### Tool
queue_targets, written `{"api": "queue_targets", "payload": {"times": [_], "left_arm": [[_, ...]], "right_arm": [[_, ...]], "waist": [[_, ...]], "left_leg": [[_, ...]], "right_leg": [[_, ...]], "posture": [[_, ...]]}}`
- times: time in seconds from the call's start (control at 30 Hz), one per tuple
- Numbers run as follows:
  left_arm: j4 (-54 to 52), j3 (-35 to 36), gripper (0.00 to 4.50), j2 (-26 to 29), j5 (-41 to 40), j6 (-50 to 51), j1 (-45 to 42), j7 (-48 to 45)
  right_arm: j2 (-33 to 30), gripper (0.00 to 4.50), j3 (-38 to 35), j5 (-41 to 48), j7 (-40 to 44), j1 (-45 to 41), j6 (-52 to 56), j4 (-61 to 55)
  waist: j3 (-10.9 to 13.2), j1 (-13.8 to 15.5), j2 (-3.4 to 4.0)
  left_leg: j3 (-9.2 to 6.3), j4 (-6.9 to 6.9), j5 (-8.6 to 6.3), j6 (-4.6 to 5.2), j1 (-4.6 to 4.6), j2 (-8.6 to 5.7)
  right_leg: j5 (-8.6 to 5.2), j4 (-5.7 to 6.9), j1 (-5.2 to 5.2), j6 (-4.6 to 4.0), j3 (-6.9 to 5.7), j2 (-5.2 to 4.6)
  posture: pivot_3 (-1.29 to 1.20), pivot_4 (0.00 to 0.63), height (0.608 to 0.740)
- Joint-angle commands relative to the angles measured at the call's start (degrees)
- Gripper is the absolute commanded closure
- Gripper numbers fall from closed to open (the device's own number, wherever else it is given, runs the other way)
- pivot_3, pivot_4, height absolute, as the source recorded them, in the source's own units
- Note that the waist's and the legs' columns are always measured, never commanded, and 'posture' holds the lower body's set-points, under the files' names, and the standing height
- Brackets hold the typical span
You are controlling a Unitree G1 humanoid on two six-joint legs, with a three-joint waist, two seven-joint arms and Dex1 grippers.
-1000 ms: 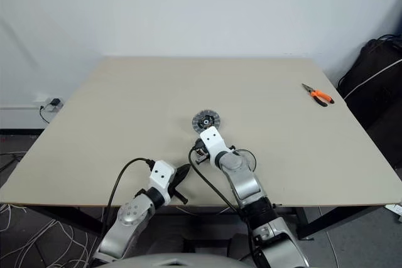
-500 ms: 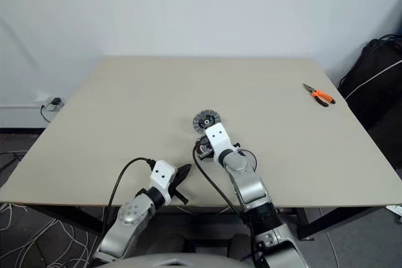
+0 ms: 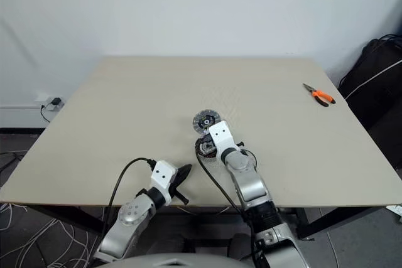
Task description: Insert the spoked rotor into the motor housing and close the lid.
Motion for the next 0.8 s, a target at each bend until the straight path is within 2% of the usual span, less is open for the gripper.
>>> {"api": "queue_targets", "payload": {"times": [0.03,0.3,0.8], "left_arm": [[-2.2,0.0,4.50,-0.1,-0.3,-0.4,-0.2,0.2],[-2.2,0.3,4.50,0.0,-0.3,-0.6,0.1,0.4],[-1.4,0.2,4.50,-0.2,-0.3,-0.9,0.0,0.2]], "right_arm": [[0.5,4.46,0.8,-0.5,0.4,-2.1,-1.0,1.2],[0.6,4.46,1.9,-0.7,1.0,-2.2,-1.2,3.1],[-2.3,4.46,4.1,-1.4,3.2,3.4,2.1,-0.8]], "waist": [[0.0,0.0,0.00],[0.0,0.0,0.00],[-0.1,0.1,-0.06]], "left_leg": [[0.00,0.00,0.00,0.00,0.00,0.00],[0.00,0.00,0.00,-0.01,0.00,0.00],[0.00,-0.02,0.00,-0.01,0.03,0.00]], "right_leg": [[0.00,0.00,0.00,0.00,0.00,0.00],[0.00,-0.01,0.00,0.00,0.00,0.00],[-0.02,-0.01,0.04,-0.02,0.00,0.00]], "posture": [[0.00,0.000,0.740],[0.00,0.000,0.740],[0.00,0.000,0.740]]}}
